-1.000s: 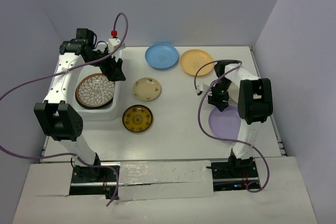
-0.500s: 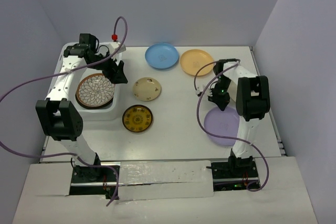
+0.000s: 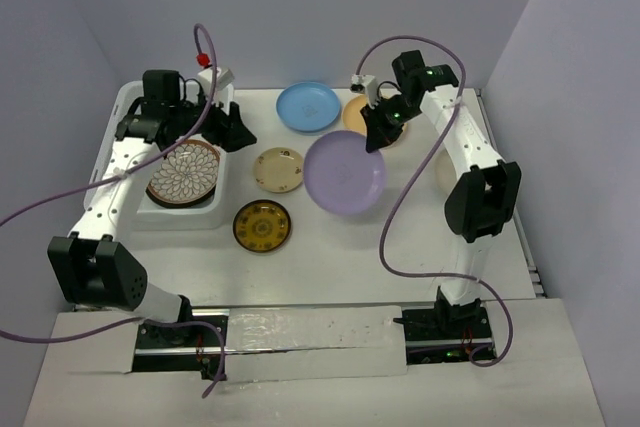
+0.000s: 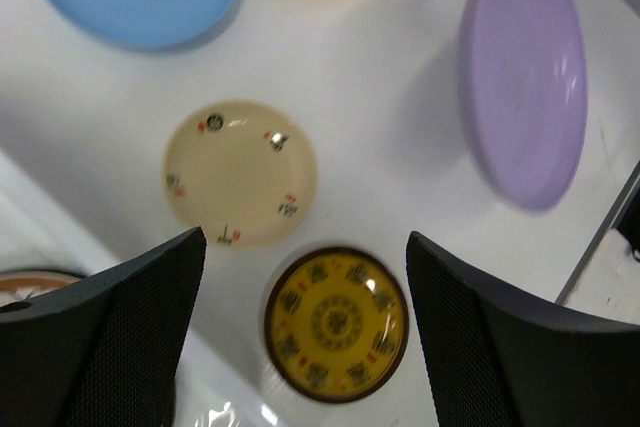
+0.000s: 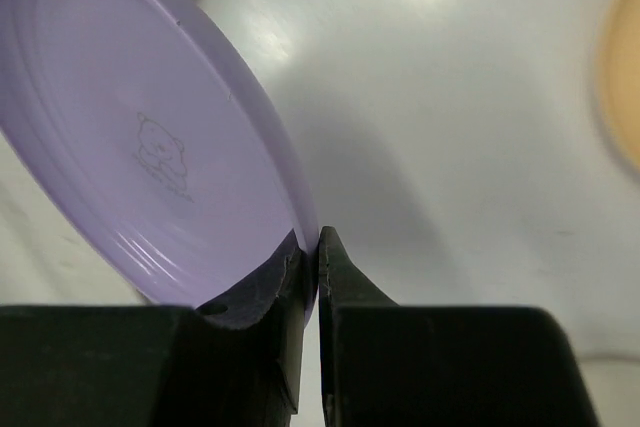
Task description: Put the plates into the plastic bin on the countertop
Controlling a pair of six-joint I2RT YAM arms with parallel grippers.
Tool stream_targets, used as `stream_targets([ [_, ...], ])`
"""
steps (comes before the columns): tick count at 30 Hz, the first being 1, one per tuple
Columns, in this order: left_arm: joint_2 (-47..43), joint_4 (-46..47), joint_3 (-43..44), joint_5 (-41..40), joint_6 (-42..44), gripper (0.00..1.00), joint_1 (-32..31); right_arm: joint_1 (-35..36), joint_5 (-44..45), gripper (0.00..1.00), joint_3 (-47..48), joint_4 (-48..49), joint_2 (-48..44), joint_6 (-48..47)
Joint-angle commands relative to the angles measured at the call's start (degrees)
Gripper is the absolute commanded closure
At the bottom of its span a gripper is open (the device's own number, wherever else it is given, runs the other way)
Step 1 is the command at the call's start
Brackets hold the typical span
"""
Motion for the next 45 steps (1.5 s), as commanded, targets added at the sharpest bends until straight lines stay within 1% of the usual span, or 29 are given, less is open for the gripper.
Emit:
stream_targets([
  [1, -1.44, 9.28, 0.3, -5.66, -9.04, 0.11, -4.61, 5.05, -8.28, 1.0, -5.73, 12.42, -6.3, 25.41],
  [4, 0.21, 8.69, 2.76, -10.98, -9.08, 0.12, -9.05, 8.46, -6.5, 1.0, -10.22, 20.19, -9.3, 36.05],
  [6, 2.15, 7.46, 3.91, -12.16, -9.08, 0.13, -10.78, 9.41, -5.38, 1.0, -10.32, 21.14, -9.35, 40.49],
  [9, 4.35, 5.27, 5.49, -14.09, -8.83, 0.17, -12.83, 11.05, -4.65, 1.0, -9.64, 21.48, -8.99, 43.08],
  [12, 5.12, 3.78, 5.7, -14.65, -7.92, 0.22, -13.69, 11.32, -3.14, 1.0, -10.83, 23.21, -10.32, 44.36],
  [15, 5.72, 2.8, 5.48, -14.07, -7.44, 0.34, -13.88, 11.37, -1.87, 1.0, -12.31, 24.64, -11.67, 44.66],
  [16, 6.08, 2.27, 5.49, -14.4, -7.17, 0.41, -13.96, 11.38, -1.69, 1.0, -12.5, 24.91, -11.99, 44.74],
  [18, 6.33, 1.45, 5.43, -14.91, -6.83, 0.57, -13.96, 11.32, -1.36, 1.0, -13.03, 25.35, -12.5, 44.84],
  [22, 5.85, 1.46, 4.37, -15.45, -6.54, 0.96, -13.96, 11.32, -0.68, 1.0, -14.81, 25.85, -14.22, 44.07],
  [23, 5.51, 1.6, 4.15, -15.73, -6.61, 0.99, -13.96, 11.32, -0.61, 1.0, -15.23, 25.78, -14.36, 43.86],
  [25, 5.05, 1.83, 3.77, -15.45, -6.48, 1.0, -13.74, 11.24, -0.56, 1.0, -15.62, 25.5, -14.7, 43.65],
  [27, 4.92, 1.71, 3.86, -14.8, -6.79, 1.0, -12.91, 11.24, -0.95, 0.9, -15.86, 24.81, -14.56, 43.13],
  [28, 4.89, 1.64, 4.02, -14.25, -6.99, 1.0, -12.64, 11.1, -1.05, 0.87, -15.95, 24.64, -14.56, 43.12],
  [29, 4.88, 1.46, 4.48, -12.98, -7.51, 1.0, -11.38, 10.72, -1.45, 0.81, -16.17, 24.32, -14.59, 43.17],
  [30, 5.02, 1.24, 5.06, -10.88, -8.05, 1.0, -8.95, 10.19, -2.19, 0.71, -16.61, 24.19, -14.65, 43.35],
  [31, 5.1, 1.01, 5.57, -10.68, -8.18, 1.0, -7.5, 9.6, -2.93, 0.68, -16.7, 24.21, -14.68, 43.68],
  [32, 5.1, 0.46, 6.53, -9.56, -8.02, 1.0, -5.3, 8.58, -3.85, 0.5, -17.23, 24.36, -14.91, 43.94],
  [33, 5.18, 0.03, 7.31, -9.8, -7.84, 1.0, -4.06, 8.04, -3.93, 0.38, -17.23, 24.27, -14.92, 44.44],
  [34, 5.11, -0.24, 8.21, -9.87, -7.59, 1.0, -2.45, 7.24, -3.85, 0.3, -17.24, 24.19, -15.2, 44.53],
  [36, 5.89, -1.36, 11.39, -9.03, -7.59, 1.0, 3.44, 4.05, -3.76, 0.19, -17.63, 24.32, -16.56, 44.55],
  [38, 6.7, -2.57, 14.9, -9.2, -6.79, 1.0, 7.41, 1.32, -3.23, 0.15, -18.67, 24.79, -17.79, 44.51],
  [40, 7.78, -3.3, 16.7, -10.49, -5.37, 1.0, 13.13, -3.23, -3.91, 0.14, -19.96, 24.3, -19.45, 42.39],
  [41, 8.02, -3.33, 17.26, -11.42, -4.09, 1.0, 14.52, -4.56, -3.93, 0.13, -20.28, 23.36, -19.91, 41.37],
  [42, 8.73, -3.5, 17.56, -13.33, -2.87, 1.0, 16.85, -6.47, -4.39, 0.09, -20.76, 22.3, -20.47, 39.34],
  [43, 8.98, -3.65, 17.56, -14.22, -1.24, 1.0, 17.99, -9.2, -4.44, 0.02, -21.47, 20.74, -21.26, 36.22],
  [44, 9.44, -3.56, 17.47, -14.83, -0.53, 1.0, 19.21, -10.7, -3.89, 0.01, -22.0, 19.94, -21.7, 34.61],
  [45, 10.22, -3.39, 17.21, -15.42, 0.08, 1.0, 21.77, -11.94, -2.9, 0.01, -22.45, 19.17, -22.14, 32.96],
])
